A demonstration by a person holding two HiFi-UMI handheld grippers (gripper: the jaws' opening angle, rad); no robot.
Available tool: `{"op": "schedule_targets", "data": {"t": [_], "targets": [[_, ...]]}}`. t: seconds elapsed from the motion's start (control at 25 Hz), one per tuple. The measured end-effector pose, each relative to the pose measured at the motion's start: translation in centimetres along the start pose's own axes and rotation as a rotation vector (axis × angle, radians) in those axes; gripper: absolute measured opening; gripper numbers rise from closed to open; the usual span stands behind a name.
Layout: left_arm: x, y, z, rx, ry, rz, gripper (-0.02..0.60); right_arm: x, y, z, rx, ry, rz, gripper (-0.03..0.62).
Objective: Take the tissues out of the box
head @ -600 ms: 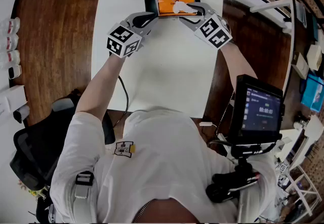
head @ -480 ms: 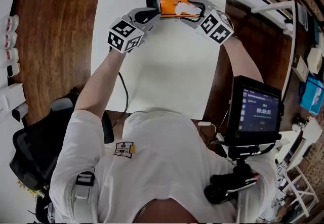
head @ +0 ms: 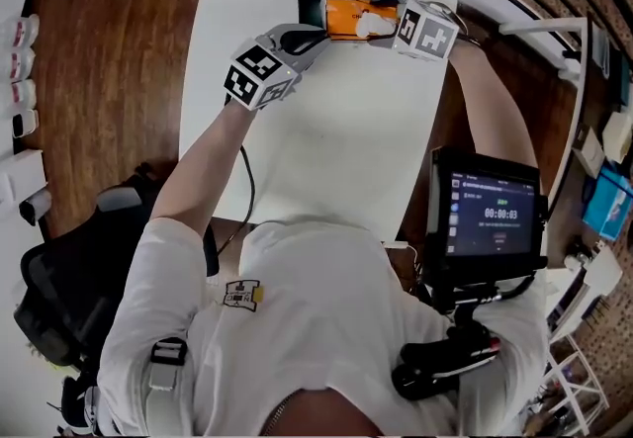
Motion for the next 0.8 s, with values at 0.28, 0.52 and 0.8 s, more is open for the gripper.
{"op": "schedule_targets", "data": {"t": [0.28,0.52,0.8], "targets": [[0.4,-0.1,-0.3,0.011,0.012,0.013,0.011,0.5,0.1,-1.2,-0.013,0.034,0.008,0.275],[1.3,0.7,-0.4,0.019,0.021,0.032,0.011,0.3,0.2,-3.1,-0.042,0.065,0.034,0.254],[3.3,3.6,-2.5,0.026,0.029,0.087,0.011,1.8,-3.8,-8.9,-0.175,0.144,0.013,0.244]]}}
Point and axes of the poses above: the fingertips, and each gripper's own axes: z forward along the fingers, y to its right, x out of its top, the point moved 6 cm from there along -z, backward along the fingers, and after that the axes turned 4 degrees about x, right-handed, at the moved point
